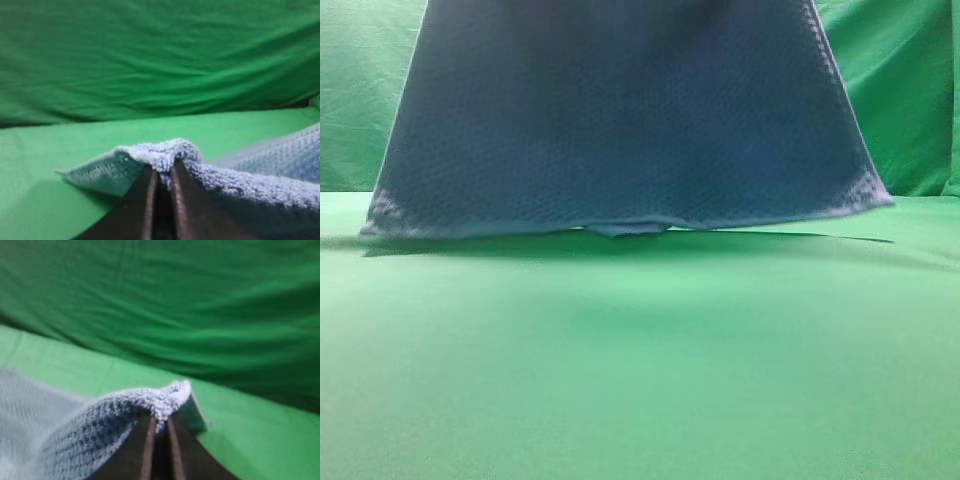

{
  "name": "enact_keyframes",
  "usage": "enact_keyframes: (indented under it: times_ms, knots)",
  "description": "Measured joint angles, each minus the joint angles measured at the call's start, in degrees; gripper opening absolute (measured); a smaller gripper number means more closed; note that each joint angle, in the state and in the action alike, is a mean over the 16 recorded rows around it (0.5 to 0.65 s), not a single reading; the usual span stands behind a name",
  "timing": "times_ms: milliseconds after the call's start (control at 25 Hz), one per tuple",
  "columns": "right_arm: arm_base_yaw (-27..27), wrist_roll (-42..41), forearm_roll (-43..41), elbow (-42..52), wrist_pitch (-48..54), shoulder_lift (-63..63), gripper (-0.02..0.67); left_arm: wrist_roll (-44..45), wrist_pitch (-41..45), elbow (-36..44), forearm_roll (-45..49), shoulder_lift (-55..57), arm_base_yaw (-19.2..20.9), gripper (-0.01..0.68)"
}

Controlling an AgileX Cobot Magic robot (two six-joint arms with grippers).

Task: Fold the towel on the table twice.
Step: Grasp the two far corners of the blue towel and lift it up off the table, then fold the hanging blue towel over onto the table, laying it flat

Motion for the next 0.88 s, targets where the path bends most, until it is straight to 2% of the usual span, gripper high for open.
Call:
enact_keyframes:
  times_ms: [200,400,600,880]
  knots:
    - [0.0,-0.9,-0.7,-0.5,-10.5,0.3,0.0,5.3,-9.5,-0.1,-5.3,0.3,0.0,0.019]
    - [0.0,-2.1,-1.3,-0.6,-15.3,0.7,0.0,9.3,-13.6,-0.2,-7.9,0.7,0.0,0.003]
    - [0.0,-3.2,-1.6,-0.5,-13.3,1.0,0.0,11.7,-11.6,-0.2,-8.5,0.9,0.0,0.0]
    - [-0.1,-3.7,-2.1,1.0,-4.0,0.3,0.0,11.6,-2.8,-0.1,-6.0,0.9,0.0,0.0]
